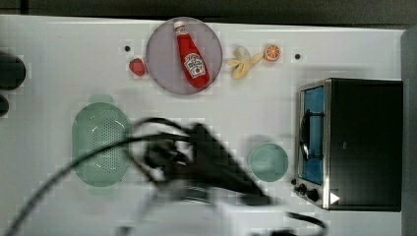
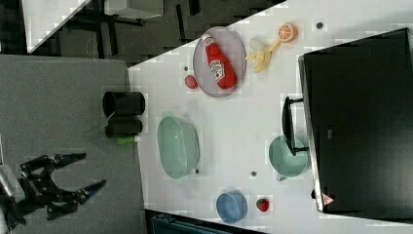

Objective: Drag strainer left to right.

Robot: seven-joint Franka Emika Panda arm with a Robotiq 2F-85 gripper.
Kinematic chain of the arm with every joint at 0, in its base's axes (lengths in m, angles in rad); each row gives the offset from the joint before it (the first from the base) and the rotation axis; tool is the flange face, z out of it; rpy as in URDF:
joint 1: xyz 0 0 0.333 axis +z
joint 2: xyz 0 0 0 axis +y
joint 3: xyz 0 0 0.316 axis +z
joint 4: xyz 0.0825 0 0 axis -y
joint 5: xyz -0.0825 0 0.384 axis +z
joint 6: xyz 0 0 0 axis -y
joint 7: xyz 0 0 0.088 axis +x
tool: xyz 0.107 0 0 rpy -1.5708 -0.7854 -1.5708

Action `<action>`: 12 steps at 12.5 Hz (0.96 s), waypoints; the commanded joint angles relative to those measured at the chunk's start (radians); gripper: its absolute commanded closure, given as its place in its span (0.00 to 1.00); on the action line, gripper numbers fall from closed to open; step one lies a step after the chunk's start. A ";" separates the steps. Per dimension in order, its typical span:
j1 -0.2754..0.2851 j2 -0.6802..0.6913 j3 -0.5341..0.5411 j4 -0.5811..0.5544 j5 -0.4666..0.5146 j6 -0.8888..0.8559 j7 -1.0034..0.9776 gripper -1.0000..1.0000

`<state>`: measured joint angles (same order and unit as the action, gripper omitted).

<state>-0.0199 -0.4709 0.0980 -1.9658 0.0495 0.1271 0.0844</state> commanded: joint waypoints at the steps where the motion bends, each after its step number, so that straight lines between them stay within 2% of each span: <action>1: 0.058 0.148 0.164 -0.074 -0.006 -0.023 0.123 0.00; 4: 0.061 0.260 0.332 -0.077 -0.006 0.038 0.365 0.00; 7: 0.062 0.403 0.458 -0.082 -0.006 0.208 0.684 0.00; 12: 0.066 0.629 0.524 -0.106 -0.029 0.435 1.148 0.00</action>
<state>0.0997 0.1334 0.6284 -2.1055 0.0370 0.5532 1.0078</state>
